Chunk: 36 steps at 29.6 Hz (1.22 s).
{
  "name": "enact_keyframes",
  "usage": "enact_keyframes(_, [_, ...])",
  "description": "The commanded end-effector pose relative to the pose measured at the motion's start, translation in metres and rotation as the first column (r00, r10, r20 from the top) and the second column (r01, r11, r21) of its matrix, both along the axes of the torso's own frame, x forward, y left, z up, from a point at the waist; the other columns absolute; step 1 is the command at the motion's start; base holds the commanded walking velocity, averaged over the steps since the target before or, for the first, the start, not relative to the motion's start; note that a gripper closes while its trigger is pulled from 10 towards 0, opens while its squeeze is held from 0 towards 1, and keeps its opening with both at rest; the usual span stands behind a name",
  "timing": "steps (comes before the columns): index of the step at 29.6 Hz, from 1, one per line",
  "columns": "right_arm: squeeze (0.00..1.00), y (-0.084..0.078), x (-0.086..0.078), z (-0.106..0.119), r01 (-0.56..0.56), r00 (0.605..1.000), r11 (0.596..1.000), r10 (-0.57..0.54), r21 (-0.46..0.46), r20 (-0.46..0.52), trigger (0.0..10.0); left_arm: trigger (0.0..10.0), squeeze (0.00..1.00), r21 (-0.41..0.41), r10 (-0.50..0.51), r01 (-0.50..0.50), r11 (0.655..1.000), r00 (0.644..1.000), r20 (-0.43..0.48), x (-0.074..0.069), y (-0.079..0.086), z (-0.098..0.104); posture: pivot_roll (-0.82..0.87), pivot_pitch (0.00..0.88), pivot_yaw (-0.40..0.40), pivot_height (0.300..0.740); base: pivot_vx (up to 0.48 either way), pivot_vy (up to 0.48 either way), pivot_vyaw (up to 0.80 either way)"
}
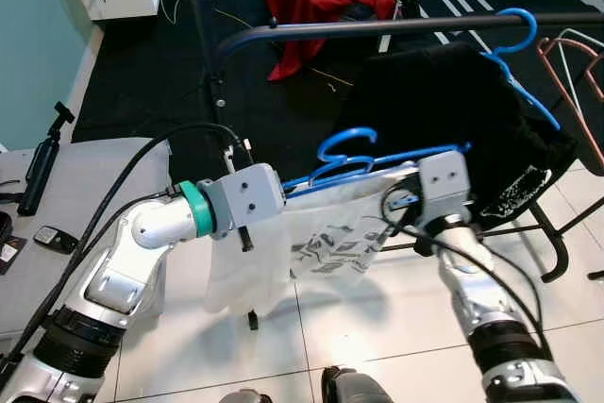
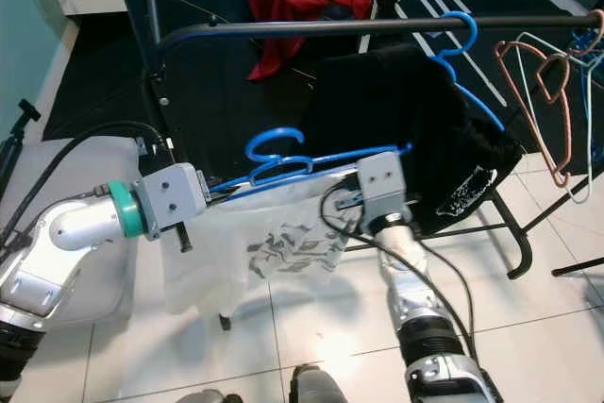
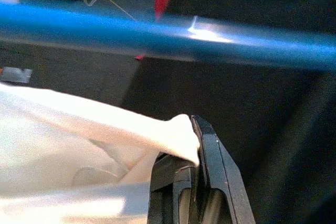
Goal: Hang hanger
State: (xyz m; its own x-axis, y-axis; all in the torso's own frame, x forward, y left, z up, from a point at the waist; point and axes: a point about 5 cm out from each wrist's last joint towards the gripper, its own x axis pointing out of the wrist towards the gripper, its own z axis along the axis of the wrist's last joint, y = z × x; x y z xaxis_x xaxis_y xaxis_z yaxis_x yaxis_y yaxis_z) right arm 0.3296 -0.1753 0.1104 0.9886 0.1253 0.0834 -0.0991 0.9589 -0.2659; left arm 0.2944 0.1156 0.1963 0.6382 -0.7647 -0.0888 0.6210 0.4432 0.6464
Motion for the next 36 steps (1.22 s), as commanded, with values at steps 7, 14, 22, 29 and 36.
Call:
enact_keyframes(7, [0.0, 0.033, -0.001, 0.011, -0.138, 0.989, 0.989, 0.135, 0.057, 0.059, 0.0, 10.0, 0.0, -0.015, 0.001, -0.002, 1.0, 0.999, -0.044, -0.005, -0.02, -0.008, -0.07, 0.054, 0.062, 0.74, 0.0, 0.0, 0.0])
enact_keyframes(14, [0.0, 0.042, -0.004, 0.021, -0.225, 0.97, 0.972, 0.217, 0.067, 0.11, 0.0, 10.0, 0.0, -0.023, 0.045, -0.047, 0.999, 0.996, -0.083, -0.003, -0.024, -0.008, -0.07, 0.057, 0.065, 0.74, 0.0, 0.0, 0.0])
enact_keyframes(22, [0.0, 0.051, -0.016, 0.005, -0.293, 0.956, 0.953, 0.291, 0.078, 0.041, 0.0, 10.0, 0.0, -0.181, 0.233, -0.26, 0.949, 0.96, -0.158, 0.019, -0.028, 0.006, -0.08, 0.063, 0.063, 0.74, 0.0, 0.0, 0.0])
enact_keyframes(29, [0.0, 0.055, -0.023, -0.002, -0.33, 0.944, 0.938, 0.33, 0.105, 0.012, 0.0, 10.0, 0.0, -0.279, 0.357, -0.392, 0.877, 0.919, -0.17, 0.034, -0.022, 0.02, -0.08, 0.066, 0.063, 0.74, 0.0, 0.0, 0.0])
enact_keyframes(36, [0.0, 0.046, -0.023, -0.003, -0.273, 0.962, 0.952, 0.273, 0.141, 0.015, 0.0, 10.0, 0.0, -0.401, 0.359, -0.421, 0.814, 0.906, -0.223, 0.035, -0.02, 0.032, -0.08, 0.068, 0.067, 0.74, 0.0, 0.0, 0.0])
